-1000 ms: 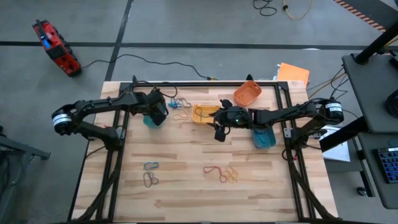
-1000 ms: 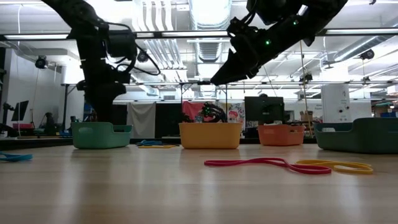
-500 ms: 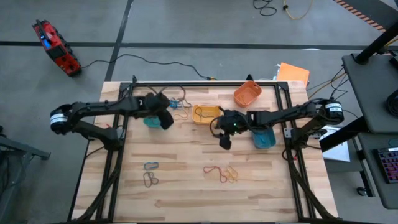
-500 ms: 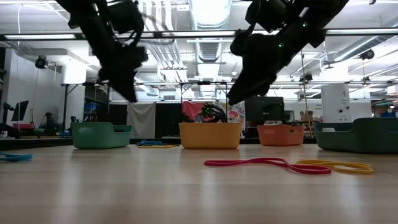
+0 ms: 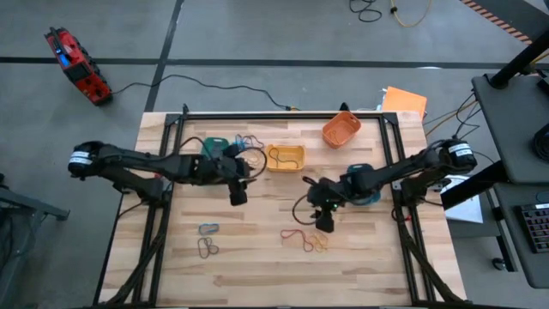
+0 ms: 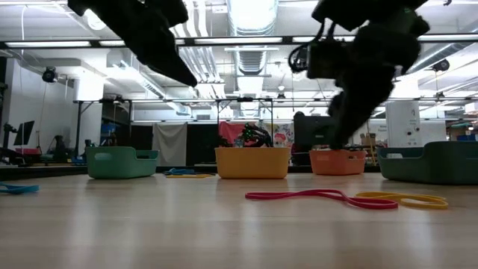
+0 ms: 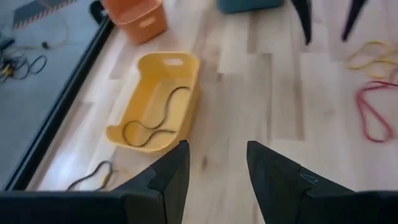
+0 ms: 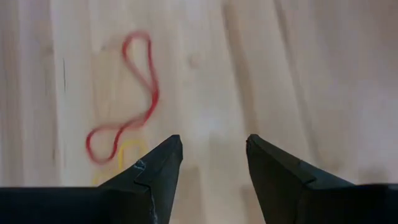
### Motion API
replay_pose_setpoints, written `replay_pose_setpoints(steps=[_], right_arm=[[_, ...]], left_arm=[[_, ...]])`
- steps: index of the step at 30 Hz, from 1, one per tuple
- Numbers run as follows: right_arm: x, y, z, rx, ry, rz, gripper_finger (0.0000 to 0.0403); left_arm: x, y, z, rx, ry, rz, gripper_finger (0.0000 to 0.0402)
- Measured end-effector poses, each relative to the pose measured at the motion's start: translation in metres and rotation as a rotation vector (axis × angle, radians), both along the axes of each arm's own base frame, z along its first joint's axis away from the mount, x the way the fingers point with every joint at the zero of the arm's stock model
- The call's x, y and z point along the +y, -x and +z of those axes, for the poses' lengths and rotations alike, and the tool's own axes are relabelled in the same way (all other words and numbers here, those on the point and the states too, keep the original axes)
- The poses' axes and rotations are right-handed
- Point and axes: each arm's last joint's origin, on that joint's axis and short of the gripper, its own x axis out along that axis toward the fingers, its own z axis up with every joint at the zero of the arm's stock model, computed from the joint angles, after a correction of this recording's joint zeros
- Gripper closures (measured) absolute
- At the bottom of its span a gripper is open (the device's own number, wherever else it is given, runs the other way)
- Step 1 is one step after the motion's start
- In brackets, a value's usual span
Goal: Sort rubber bands into baskets
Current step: Put the blue rubberband into the blue bin
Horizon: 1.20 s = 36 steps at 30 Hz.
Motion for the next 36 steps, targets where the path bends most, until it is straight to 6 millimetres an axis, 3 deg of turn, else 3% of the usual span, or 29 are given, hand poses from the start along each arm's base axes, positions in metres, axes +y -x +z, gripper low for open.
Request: replay_pose_setpoints(steps=[4,8,15,26,36], right_arm=[[0.014,0.012,0.003,0.175,-0.070,-0.061,0.0245],[0.028,0.020,0.013,0.306,-0.090,-0.090,0.0259],[0.033,0.017,0.024,0.267,-0.035,-0.021,0.0278],[0.030,0.022,0.030,0.222,0.040,0.019,0.0269],[0.022,0.040,0.066,0.037,0.136,-0.041,0.0237]], left_arm=[[-0.011,0.005,0.004,0.082,0.032,-0.018,0.0257],[-0.025,0.020,0.012,0.273,0.213,0.001,0.0257],[-0.044,0.043,0.009,0.521,0.435,0.051,0.0257],[-0.074,0.073,-0.035,0.712,0.441,0.060,0.0257],[-0.093,0.084,-0.072,0.635,0.450,0.023,0.0257]])
